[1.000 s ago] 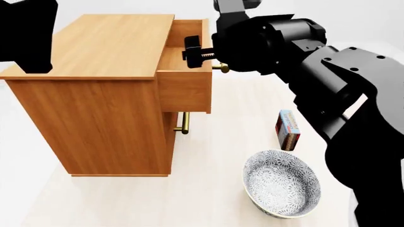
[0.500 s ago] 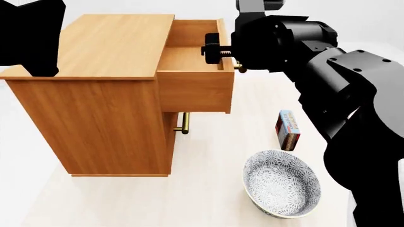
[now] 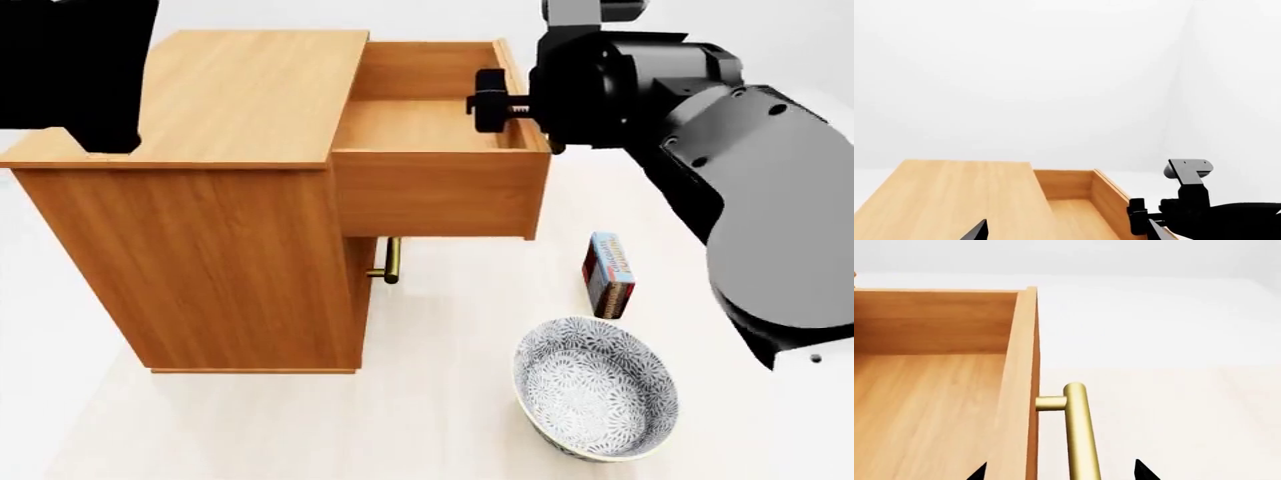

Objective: Put the chocolate pudding in the top drawer of the cabinet and close it.

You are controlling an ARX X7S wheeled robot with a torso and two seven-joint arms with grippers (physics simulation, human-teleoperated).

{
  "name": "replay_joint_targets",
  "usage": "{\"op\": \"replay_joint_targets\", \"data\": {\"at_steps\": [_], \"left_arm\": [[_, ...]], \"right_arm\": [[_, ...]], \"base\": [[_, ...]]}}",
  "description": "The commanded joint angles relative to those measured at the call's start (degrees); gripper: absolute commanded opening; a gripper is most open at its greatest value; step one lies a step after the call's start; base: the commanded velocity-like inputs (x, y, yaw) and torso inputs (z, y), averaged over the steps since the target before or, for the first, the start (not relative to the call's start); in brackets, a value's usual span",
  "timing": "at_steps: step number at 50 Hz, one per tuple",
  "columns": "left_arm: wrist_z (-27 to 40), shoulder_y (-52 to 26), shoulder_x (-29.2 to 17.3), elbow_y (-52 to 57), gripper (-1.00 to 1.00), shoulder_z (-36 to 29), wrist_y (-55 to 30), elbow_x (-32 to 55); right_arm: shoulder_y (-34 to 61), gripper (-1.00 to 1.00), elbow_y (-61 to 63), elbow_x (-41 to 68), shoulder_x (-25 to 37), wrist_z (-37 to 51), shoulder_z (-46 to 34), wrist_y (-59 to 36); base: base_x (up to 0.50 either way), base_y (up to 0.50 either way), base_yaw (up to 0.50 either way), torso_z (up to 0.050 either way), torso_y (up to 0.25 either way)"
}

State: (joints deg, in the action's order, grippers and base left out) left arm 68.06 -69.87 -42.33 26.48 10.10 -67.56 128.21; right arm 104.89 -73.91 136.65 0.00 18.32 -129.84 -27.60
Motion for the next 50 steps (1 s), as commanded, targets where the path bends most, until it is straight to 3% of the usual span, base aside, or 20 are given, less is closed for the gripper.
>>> {"op": "replay_joint_targets", "data": {"at_steps": [1, 20, 40, 42, 45, 50], "left_arm": [[-1.34, -1.25, 0.68, -0.79, 1.0, -0.94, -0.12, -1.41], [-4.29, -1.93, 2.6, -2.27, 1.0, -2.15, -0.91, -4.97], [-5.06, -4.05, 4.16, -3.17, 1.0, -5.07, -0.69, -7.49], [-5.0, -4.16, 4.14, -3.0, 1.0, -5.07, -0.58, -7.74], [-4.56, -4.2, 3.99, -2.21, 1.0, -4.62, -0.01, -7.83], [-3.78, -4.45, 4.0, -0.73, 1.0, -3.88, 1.17, -7.77]], "right_arm": [[1.82, 1.0, -1.08, 21.34, 0.03, -3.45, -28.47, 3.39], [7.97, 1.0, -1.08, 36.71, 0.6, -12.64, -46.52, 5.02], [4.97, 1.0, -0.93, 37.54, 9.52, -21.66, -45.21, 15.86], [4.76, 1.0, 2.29, 36.09, 10.88, -22.64, -45.32, 20.99], [12.38, 1.0, 26.31, 32.28, 14.23, -21.78, -46.06, 39.66], [17.16, 1.0, 46.37, 26.34, 18.38, -19.06, -47.96, 56.0]], "base": [[0.0, 0.0, 0.0, 0.0, 0.0], [0.0, 0.0, 0.0, 0.0, 0.0], [0.0, 0.0, 0.0, 0.0, 0.0], [0.0, 0.0, 0.0, 0.0, 0.0], [0.0, 0.0, 0.0, 0.0, 0.0], [0.0, 0.0, 0.0, 0.0, 0.0]]}}
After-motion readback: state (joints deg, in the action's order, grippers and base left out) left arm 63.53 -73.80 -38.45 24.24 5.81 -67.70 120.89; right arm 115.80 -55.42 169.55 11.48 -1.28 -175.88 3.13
